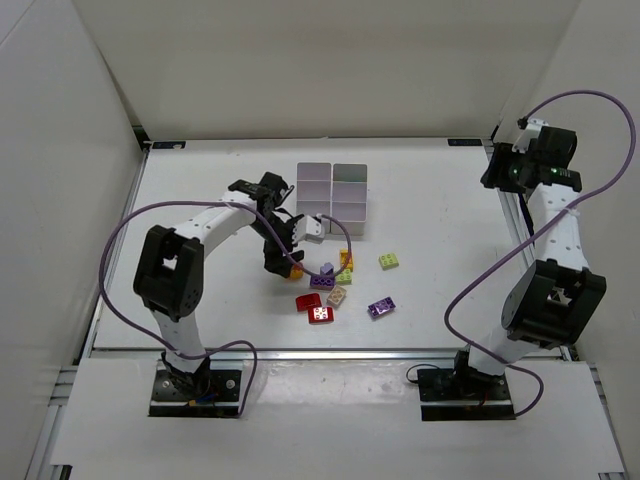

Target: Sort the legos into containers by color

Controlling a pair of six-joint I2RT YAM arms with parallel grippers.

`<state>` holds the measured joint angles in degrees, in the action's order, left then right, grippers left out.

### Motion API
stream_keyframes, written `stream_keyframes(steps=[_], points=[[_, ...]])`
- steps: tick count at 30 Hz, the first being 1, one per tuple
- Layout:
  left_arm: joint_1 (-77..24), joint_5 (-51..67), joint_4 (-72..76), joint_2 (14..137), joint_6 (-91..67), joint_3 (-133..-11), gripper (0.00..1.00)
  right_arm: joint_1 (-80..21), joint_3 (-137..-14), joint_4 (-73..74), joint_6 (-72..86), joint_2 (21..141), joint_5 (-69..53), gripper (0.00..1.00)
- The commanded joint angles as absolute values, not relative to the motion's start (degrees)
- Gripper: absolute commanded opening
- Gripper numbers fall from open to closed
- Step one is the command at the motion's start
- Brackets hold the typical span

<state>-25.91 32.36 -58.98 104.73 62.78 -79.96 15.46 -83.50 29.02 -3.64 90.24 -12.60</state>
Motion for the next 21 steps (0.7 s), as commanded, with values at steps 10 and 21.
stream_keyframes(steps=[10, 21], points=[[-27.9, 27.5, -55.6, 108.2, 65.0, -78.9, 0.83, 15.4, -81.7, 26.8, -2.8, 87.4, -14.8, 0.59], [-27.8, 24.2, -50.0, 109.3, 63.5, -77.2, 0.76, 15.5, -80.6, 26.1, -2.8, 87.5, -14.9, 0.6]])
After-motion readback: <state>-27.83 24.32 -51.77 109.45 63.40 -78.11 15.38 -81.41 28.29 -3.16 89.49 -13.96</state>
